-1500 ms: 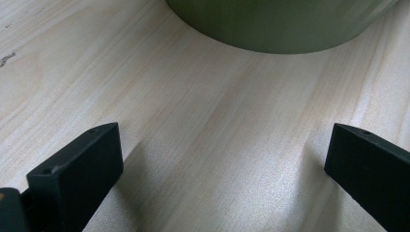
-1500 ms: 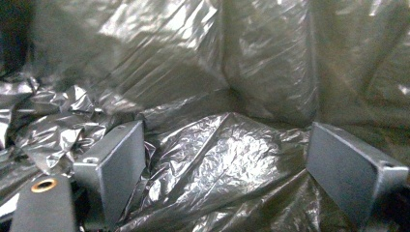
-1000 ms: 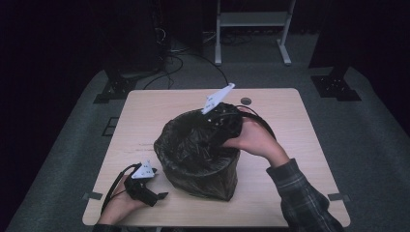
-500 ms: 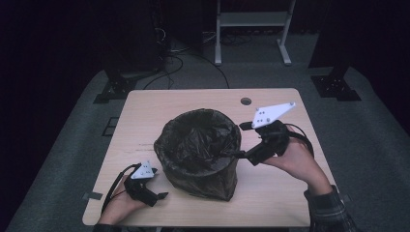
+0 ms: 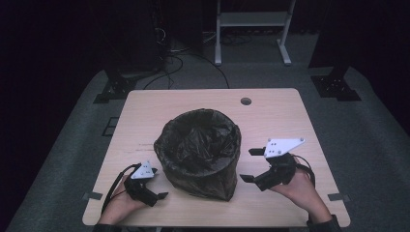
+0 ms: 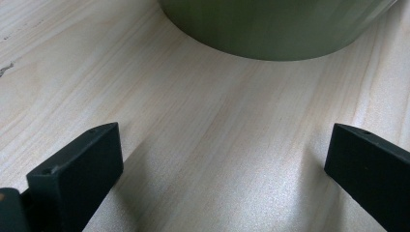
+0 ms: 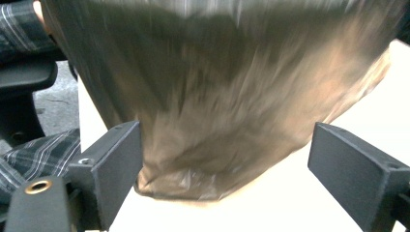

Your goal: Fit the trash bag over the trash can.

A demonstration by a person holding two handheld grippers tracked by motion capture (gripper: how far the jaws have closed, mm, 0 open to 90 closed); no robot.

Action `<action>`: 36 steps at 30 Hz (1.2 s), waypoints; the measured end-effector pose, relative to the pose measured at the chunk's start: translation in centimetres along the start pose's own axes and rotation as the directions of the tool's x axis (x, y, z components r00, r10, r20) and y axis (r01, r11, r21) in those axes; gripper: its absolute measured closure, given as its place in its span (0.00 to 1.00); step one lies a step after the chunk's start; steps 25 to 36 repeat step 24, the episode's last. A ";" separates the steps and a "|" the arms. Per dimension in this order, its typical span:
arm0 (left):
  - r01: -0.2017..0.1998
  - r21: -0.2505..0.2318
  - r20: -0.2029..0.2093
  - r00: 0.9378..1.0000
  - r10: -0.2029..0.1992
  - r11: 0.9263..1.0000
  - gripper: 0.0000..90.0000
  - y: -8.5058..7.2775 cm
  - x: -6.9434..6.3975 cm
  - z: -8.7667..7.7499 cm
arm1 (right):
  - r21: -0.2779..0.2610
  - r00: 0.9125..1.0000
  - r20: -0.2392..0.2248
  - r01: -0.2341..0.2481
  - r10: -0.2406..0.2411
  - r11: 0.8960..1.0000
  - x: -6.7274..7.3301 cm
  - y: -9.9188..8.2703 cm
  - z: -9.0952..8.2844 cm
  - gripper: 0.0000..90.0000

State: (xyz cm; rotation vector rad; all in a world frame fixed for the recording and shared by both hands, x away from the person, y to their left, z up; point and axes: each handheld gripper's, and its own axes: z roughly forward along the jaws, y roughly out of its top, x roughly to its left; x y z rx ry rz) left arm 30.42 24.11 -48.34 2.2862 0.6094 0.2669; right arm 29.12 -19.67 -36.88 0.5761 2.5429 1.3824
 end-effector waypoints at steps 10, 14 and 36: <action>0.001 0.000 0.000 1.000 -0.001 1.000 0.00 0.0 0.0 0.0 | 0.046 0.997 0.023 -0.068 0.067 0.997 0.1 -5.9 2.3 0.13; 0.001 -0.001 0.000 1.000 -0.001 1.000 0.00 0.0 0.0 0.0 | 0.087 0.996 0.040 -0.083 0.080 0.993 0.3 -8.3 3.4 0.13; 0.001 -0.001 0.000 1.000 -0.001 1.000 0.00 0.0 0.0 0.0 | 0.190 0.997 0.054 -0.063 0.053 0.980 0.6 -9.8 5.3 0.12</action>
